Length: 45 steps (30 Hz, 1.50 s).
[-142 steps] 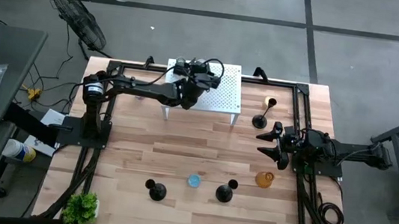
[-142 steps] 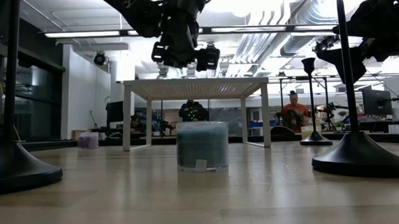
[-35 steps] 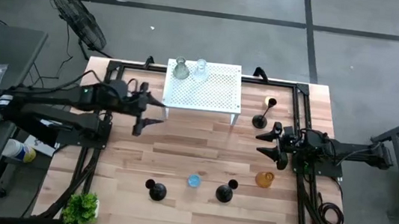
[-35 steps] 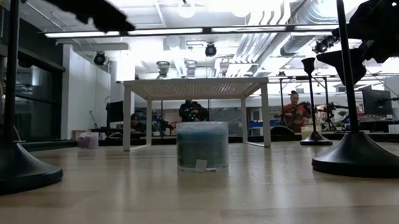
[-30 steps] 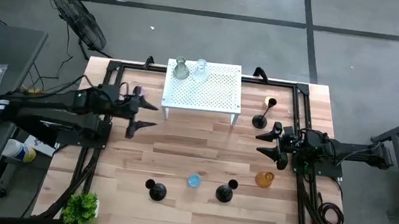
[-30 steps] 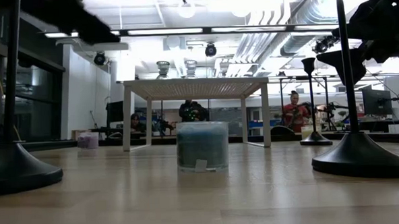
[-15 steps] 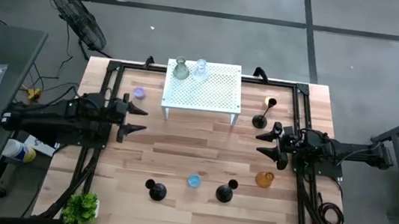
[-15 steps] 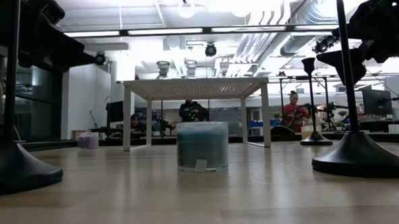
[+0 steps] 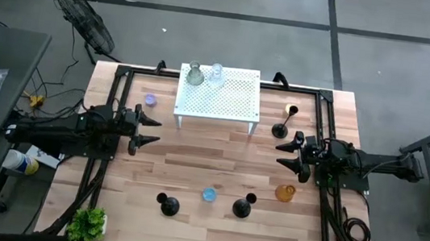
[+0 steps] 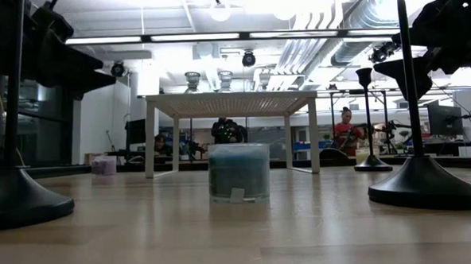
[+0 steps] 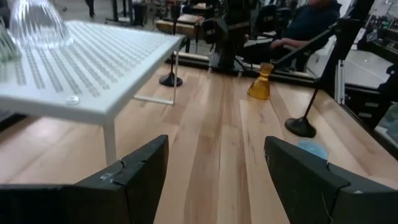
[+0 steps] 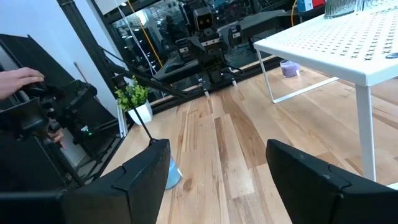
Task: Pick & Place candle stick holders
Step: Put the purple scented candle on the shelf
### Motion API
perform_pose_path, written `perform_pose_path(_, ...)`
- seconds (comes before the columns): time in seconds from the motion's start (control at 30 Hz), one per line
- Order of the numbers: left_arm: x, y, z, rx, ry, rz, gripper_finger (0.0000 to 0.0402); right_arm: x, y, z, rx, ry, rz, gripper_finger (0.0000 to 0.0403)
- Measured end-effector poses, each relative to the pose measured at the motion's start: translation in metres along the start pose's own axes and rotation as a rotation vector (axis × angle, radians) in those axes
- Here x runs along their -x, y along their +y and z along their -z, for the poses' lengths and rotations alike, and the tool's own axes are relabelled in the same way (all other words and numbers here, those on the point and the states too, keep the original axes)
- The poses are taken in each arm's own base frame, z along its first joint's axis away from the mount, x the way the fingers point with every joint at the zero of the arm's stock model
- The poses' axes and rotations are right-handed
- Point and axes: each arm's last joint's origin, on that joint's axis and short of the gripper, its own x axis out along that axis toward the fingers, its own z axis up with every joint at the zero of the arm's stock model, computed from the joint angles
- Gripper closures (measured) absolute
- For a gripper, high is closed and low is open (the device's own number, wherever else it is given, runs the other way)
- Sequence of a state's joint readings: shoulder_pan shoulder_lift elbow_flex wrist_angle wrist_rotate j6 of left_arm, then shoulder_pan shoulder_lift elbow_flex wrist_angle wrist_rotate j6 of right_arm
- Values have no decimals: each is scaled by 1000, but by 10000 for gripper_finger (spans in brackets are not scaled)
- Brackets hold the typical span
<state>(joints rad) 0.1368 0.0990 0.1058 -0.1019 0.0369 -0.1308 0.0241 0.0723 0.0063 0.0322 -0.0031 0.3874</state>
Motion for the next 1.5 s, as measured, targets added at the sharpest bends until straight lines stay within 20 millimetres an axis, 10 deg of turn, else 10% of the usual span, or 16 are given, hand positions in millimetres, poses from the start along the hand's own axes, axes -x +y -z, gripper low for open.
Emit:
perform_pose_path(0.87,0,22,1,236,-63,-733,153,0,0,0,0,0,0,143)
perform_pose_path(1.5,-22,96,-25,558,366,-1121,224,0,0,0,0,0,0,143)
